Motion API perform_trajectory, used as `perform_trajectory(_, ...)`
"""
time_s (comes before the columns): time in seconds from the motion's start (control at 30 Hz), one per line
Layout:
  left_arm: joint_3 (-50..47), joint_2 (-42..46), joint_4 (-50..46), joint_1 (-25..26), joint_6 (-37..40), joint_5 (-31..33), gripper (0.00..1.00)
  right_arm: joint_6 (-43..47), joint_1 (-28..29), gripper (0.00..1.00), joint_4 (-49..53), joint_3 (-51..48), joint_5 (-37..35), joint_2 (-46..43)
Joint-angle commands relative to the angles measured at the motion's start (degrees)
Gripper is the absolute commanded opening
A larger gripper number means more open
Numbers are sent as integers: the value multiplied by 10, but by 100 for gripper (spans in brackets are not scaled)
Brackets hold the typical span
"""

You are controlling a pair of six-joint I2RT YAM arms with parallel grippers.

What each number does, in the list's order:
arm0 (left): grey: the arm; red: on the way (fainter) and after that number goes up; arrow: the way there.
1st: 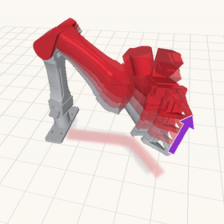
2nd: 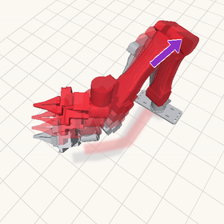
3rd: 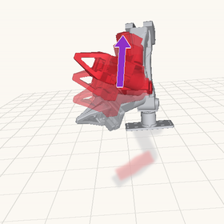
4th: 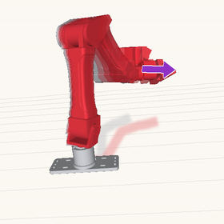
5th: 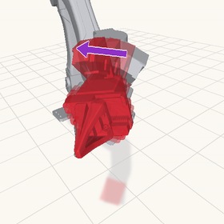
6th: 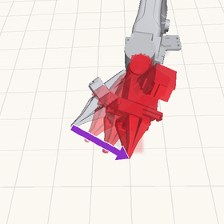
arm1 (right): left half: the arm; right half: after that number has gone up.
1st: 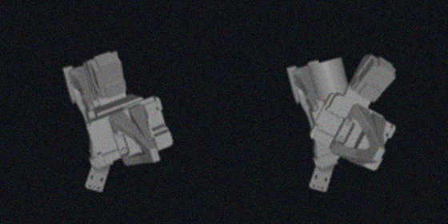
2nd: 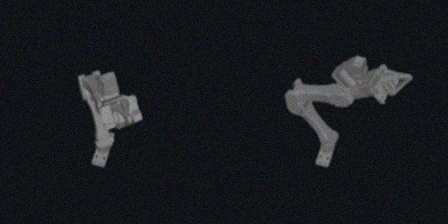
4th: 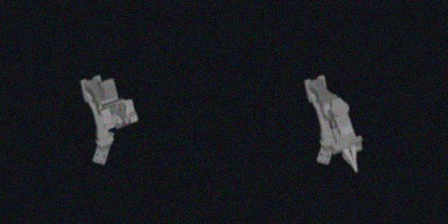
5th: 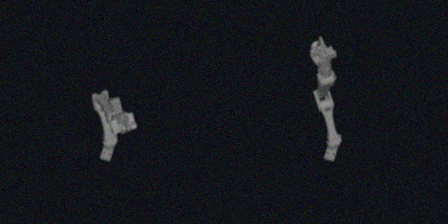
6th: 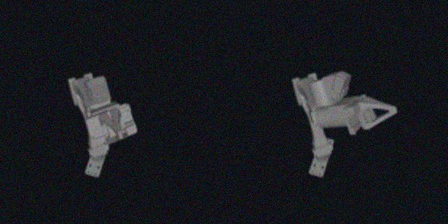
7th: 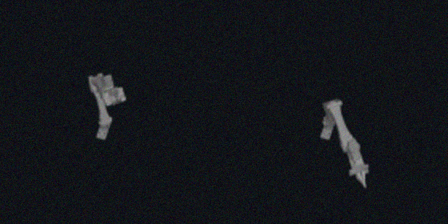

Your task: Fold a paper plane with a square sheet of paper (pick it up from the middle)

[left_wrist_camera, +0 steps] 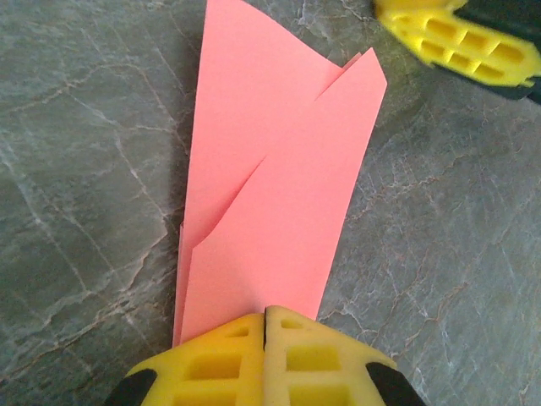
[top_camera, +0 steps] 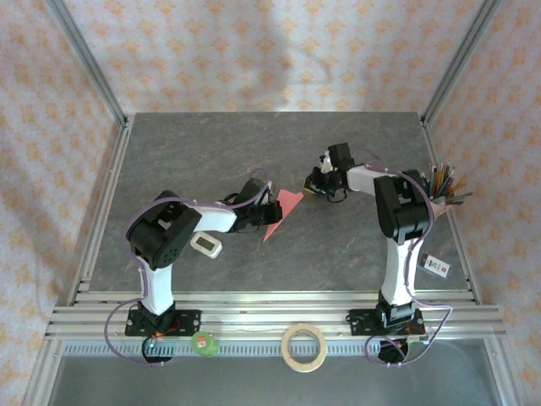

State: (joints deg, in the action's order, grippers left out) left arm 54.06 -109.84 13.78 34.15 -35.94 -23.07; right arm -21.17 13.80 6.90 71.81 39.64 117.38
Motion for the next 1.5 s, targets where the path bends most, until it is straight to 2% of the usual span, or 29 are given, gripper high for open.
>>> perform_trajectory(0.0, -23, -33, -147, 1, 12, 35, 0, 7, 4, 2, -22, -24, -34, -50)
perform_trajectory(0.17, -9, -26, -140, 1, 2, 24, 0, -6, 36, 4, -50, -95, -21, -112)
perform_trajectory(0.33, 3, -16, -138, 1, -4, 17, 0, -17, 66, 4, -70, -132, -1, -115)
perform_trajectory(0.73, 22, 22, -119, 1, -14, -13, 0, -15, 73, 3, -76, -97, 20, -55)
perform_trajectory(1.03, 54, 43, -108, 1, -8, -40, 0, -2, 73, 3, -39, -89, -17, -32)
perform_trajectory(1.47, 119, -44, -102, 5, -12, -54, 0, 5, 75, 2, 1, -71, -51, -13)
